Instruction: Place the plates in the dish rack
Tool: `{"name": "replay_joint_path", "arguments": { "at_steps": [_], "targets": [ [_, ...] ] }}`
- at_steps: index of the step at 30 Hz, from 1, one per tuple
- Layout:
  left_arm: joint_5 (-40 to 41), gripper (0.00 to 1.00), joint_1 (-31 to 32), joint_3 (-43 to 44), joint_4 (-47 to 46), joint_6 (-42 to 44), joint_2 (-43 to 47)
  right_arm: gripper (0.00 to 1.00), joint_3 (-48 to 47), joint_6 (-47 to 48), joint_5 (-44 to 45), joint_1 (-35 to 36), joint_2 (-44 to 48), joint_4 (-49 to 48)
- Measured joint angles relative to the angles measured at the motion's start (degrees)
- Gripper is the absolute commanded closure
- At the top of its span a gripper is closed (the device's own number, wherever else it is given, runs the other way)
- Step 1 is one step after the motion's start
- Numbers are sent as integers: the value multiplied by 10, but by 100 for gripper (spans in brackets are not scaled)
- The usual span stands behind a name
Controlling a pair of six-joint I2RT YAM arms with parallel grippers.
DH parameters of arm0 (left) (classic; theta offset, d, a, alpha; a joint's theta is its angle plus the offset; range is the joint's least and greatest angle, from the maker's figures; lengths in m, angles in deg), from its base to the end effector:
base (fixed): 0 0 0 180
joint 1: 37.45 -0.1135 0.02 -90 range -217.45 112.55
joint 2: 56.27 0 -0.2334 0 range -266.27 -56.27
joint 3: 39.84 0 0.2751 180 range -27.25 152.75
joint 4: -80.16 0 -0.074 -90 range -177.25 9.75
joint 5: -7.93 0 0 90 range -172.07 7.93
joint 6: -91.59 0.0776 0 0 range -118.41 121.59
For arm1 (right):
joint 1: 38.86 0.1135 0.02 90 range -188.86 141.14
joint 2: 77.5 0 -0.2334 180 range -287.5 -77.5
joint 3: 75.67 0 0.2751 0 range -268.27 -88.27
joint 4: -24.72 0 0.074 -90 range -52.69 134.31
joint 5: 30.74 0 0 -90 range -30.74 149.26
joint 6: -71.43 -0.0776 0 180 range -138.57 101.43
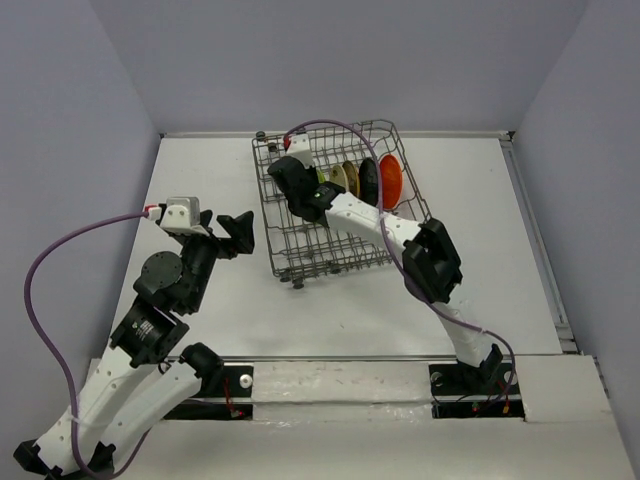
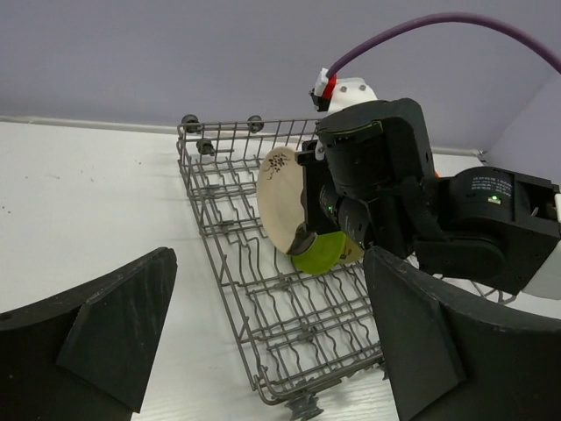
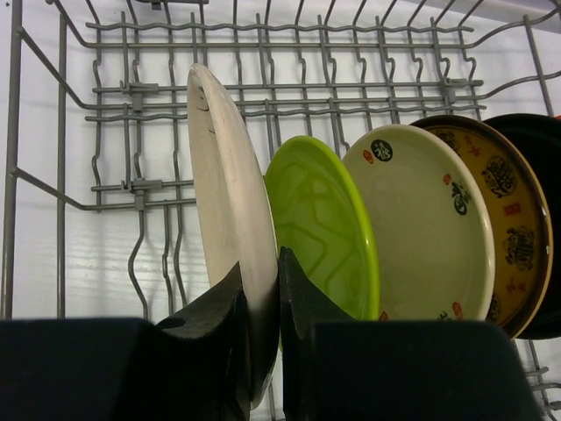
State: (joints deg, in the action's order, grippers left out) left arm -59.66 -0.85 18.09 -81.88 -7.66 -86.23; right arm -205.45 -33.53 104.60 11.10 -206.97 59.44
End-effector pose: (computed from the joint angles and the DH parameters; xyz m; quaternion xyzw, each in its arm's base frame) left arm 0.1816 -0.0980 0.3844 0.0044 0.6478 -0.1777 0.7408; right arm 0.3958 0.3852 0.2225 -0.0741 0.8325 -0.0567 0.5461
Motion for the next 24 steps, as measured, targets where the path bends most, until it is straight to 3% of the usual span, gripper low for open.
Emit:
{"name": "replay_joint_path", "arguments": {
  "at_steps": [14, 19, 20, 21, 24],
  "targets": [
    [-7, 1, -10, 0, 0, -1, 2, 90, -5, -33, -15, 17, -37, 24],
    [-8, 1, -15, -1, -2, -3, 1, 57, -2, -50, -12, 19, -40, 23],
    [-7, 1, -15, -4, -4, -3, 1, 47, 0, -52, -17, 20, -40, 23],
    [-7, 1, -15, -5, -4, -3, 0, 47, 1, -54, -19, 20, -40, 23],
    [-2, 1, -18, -8, -4, -3, -3, 34, 14, -62, -29, 23, -36, 23]
  ]
}}
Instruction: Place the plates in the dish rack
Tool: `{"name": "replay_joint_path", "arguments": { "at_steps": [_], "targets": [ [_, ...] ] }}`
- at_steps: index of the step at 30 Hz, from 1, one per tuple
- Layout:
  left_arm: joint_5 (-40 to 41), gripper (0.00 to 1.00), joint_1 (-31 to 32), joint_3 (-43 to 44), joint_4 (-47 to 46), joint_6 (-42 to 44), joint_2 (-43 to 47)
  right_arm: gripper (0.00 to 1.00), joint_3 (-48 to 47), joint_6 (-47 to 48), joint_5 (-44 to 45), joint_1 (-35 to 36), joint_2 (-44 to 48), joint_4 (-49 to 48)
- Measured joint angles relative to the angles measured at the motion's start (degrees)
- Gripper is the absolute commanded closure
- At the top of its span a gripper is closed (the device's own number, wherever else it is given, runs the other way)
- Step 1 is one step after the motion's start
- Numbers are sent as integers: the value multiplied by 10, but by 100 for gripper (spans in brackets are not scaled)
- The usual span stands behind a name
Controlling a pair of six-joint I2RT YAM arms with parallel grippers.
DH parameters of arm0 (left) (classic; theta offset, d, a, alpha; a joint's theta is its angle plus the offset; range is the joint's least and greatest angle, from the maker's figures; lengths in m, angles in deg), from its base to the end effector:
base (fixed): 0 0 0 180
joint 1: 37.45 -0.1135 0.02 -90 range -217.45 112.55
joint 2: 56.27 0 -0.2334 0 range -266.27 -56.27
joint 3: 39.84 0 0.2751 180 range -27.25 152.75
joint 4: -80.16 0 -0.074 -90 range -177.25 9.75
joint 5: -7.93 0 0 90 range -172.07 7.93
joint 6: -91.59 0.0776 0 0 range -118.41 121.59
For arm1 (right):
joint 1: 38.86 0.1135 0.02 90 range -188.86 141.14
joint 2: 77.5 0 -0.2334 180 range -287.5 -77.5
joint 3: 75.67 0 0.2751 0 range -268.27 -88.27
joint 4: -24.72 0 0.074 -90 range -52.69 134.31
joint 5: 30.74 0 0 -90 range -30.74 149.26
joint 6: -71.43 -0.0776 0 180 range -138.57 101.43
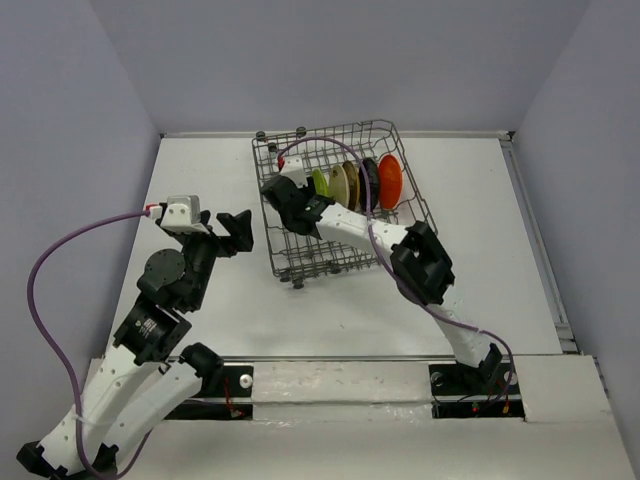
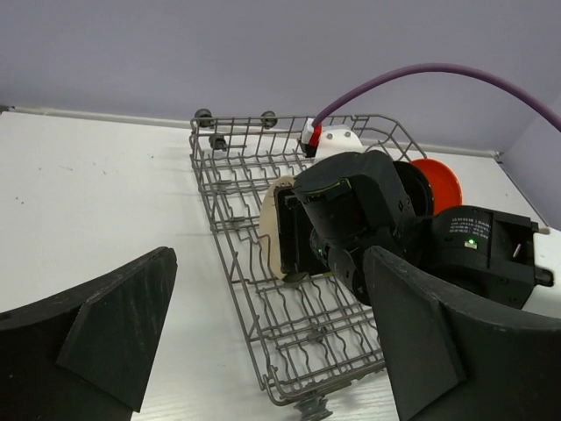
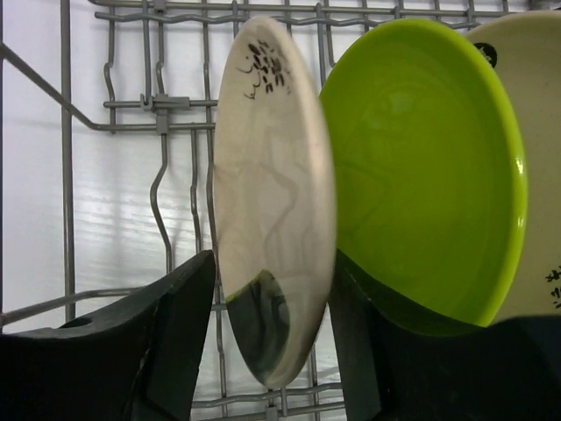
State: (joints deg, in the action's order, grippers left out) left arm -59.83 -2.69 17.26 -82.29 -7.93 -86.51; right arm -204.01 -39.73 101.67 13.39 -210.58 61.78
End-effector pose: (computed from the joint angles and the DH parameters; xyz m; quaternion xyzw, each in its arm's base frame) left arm 0.1874 -0.0943 0.3789 -0.0047 0.6520 -0.1662 0.7398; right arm 0.3790 0.4040 0.1737 -0.0858 0.8595 -0.0372 0.5025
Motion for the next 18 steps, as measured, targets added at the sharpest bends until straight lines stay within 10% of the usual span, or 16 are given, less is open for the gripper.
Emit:
{"name": "replay_joint_path", "arguments": {
  "at_steps": [11, 18],
  "targets": [
    [19, 1, -5, -3, -2, 0, -8, 1, 111, -1, -82, 3, 135, -31],
    [29, 1, -9, -10, -5, 3, -25, 0, 254, 24, -110, 3, 343, -106]
  ]
}}
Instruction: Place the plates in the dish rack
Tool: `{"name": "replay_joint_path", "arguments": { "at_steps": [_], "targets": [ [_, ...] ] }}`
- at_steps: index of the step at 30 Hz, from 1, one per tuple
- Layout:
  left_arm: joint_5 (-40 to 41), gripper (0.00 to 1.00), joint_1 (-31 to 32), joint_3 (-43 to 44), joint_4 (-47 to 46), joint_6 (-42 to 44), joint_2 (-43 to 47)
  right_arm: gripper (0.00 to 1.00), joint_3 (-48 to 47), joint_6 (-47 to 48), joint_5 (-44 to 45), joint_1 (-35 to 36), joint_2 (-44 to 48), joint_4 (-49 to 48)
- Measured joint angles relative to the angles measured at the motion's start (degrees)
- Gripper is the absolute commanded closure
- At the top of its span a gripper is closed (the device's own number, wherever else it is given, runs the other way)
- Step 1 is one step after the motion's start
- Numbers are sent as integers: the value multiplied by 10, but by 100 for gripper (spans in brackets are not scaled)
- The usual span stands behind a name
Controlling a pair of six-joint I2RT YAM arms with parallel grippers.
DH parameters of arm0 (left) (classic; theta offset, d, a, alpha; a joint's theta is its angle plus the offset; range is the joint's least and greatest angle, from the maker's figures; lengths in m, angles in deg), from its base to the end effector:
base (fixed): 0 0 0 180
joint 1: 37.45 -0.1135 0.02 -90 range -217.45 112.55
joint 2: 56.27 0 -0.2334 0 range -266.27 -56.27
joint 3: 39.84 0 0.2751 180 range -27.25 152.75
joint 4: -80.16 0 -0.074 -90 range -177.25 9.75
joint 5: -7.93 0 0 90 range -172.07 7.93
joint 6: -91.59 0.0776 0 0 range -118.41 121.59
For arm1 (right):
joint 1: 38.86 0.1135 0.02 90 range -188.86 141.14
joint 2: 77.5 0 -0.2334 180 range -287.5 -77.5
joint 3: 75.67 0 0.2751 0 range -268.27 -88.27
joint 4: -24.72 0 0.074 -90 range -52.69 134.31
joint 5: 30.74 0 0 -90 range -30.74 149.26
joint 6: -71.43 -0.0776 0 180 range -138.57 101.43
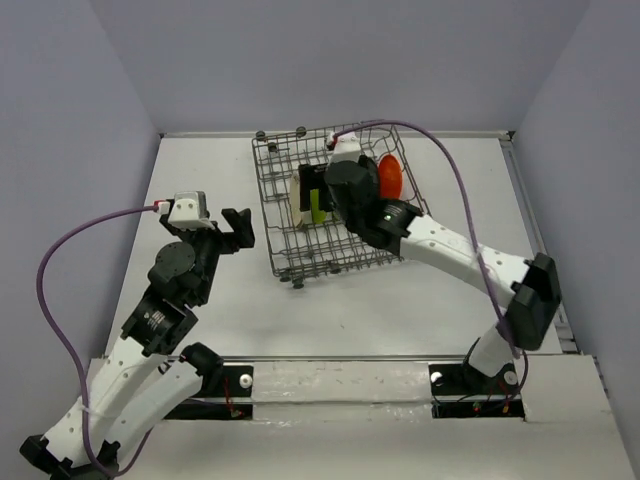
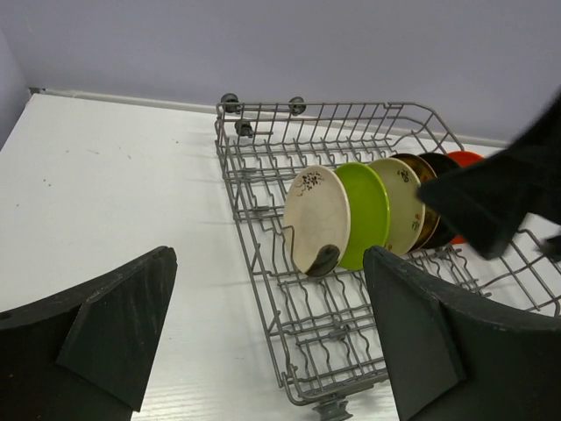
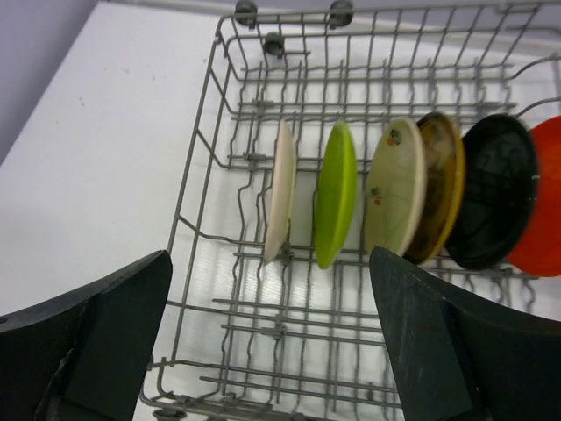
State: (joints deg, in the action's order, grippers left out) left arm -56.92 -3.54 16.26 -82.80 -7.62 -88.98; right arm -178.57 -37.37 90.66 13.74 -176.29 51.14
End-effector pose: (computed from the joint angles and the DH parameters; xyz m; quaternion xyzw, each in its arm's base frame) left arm 0.2005 -0.0951 0.3648 -0.0193 0.6705 -0.1322 0.7298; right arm 0.3114 0.3407 0.3106 -0.0882 0.8088 0.1304 0.5666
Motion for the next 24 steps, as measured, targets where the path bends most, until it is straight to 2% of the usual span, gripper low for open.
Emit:
{"name": "replay_joint_path", "arguments": {
  "at_steps": [5, 9, 11, 12, 15, 16, 17, 21, 23, 24],
  "targets": [
    [3, 1, -3, 0, -2, 4, -6, 1, 134, 43, 9, 0, 174, -59],
    [0, 1, -6, 0, -5, 9, -10, 7, 265, 80, 24, 0, 352, -90],
    [-6, 1, -7, 0, -8, 11, -14, 16, 310, 97, 41, 0, 438, -112],
    [-11, 1, -10, 0, -12, 13, -16, 22, 323, 104, 49, 0, 465, -117],
    [-25, 1, -16, 0, -21, 15, -16, 55, 389, 116, 79, 0, 566, -144],
    [-29, 1, -19, -1, -25, 15, -15, 83, 412, 120, 91, 0, 596, -144],
    [-34, 1, -21, -2, -28, 16, -14, 93, 429, 122, 105, 0, 623, -144],
    [-63, 1, -32, -15, -43, 19, 5, 92, 475, 113, 132, 0, 678, -146],
    [-72, 1, -34, -19, -48, 21, 16, 84, 489, 107, 138, 0, 689, -142],
    [-77, 1, -36, -21, -51, 23, 23, 72, 491, 102, 140, 0, 691, -138]
  ]
}}
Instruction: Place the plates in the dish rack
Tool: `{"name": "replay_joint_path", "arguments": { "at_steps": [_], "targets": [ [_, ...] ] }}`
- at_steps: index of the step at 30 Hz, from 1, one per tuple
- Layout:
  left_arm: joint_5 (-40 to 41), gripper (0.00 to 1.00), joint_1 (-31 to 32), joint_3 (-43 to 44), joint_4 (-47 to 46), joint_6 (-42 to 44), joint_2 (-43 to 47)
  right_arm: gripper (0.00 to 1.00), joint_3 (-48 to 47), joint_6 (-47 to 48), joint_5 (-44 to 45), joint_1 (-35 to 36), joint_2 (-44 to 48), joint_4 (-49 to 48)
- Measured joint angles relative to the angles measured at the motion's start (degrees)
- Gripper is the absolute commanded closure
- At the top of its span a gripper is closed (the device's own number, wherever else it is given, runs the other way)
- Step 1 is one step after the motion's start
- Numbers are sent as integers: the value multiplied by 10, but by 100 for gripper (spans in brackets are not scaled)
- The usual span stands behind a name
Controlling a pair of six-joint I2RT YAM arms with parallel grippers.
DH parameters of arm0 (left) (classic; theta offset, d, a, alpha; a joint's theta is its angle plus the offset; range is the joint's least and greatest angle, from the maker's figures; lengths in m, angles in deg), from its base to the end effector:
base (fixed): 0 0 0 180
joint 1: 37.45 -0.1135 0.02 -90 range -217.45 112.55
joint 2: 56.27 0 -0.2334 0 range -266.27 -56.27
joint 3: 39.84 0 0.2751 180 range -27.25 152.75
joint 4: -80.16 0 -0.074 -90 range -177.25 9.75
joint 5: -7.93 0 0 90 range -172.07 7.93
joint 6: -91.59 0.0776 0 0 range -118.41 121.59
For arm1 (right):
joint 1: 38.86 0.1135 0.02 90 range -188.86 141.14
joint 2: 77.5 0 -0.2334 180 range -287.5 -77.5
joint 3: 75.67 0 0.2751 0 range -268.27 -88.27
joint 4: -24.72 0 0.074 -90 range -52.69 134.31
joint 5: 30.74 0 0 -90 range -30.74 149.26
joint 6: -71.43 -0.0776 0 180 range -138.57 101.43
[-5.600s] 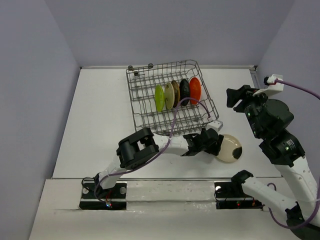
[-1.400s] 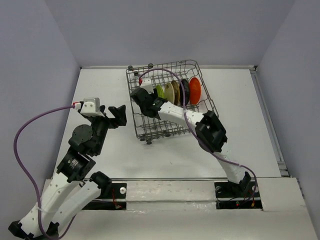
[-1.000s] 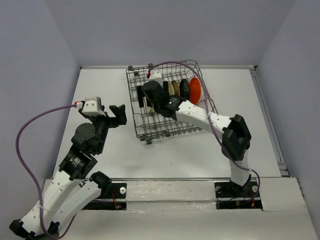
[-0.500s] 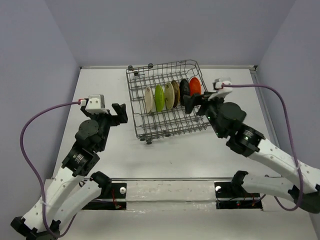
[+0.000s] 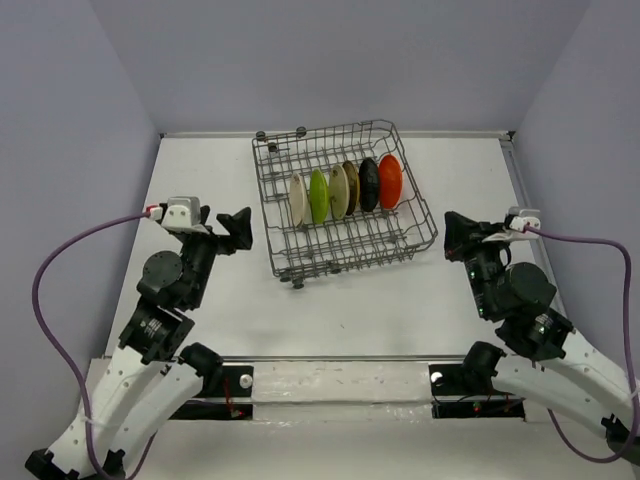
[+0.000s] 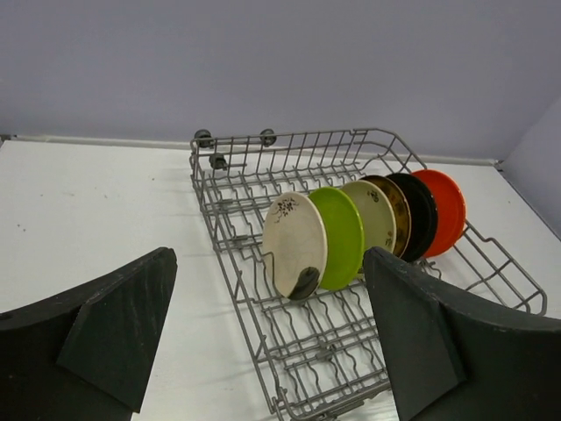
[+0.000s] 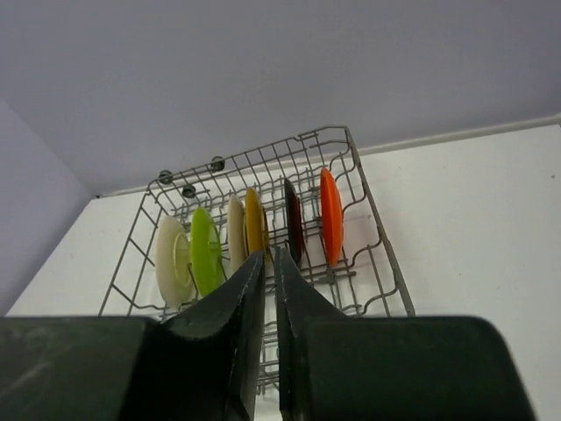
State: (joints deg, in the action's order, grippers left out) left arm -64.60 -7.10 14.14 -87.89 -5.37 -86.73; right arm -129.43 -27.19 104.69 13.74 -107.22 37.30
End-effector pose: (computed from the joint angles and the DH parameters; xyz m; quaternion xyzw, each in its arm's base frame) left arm 0.1982 -0.0891 0.3713 0.0114 0.6358 -0.1540 0.7563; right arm 0.1620 0.1209 0.3668 0.0586 0.6533 0.1533 0.7391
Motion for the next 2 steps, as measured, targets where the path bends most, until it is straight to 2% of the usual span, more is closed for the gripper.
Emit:
{"name": "replay_joint_path", "arguments": {
  "at_steps": [2],
  "targets": [
    [-8, 1, -1, -2, -5, 2, 11, 58, 0, -5, 2, 0, -1, 0]
  ]
}}
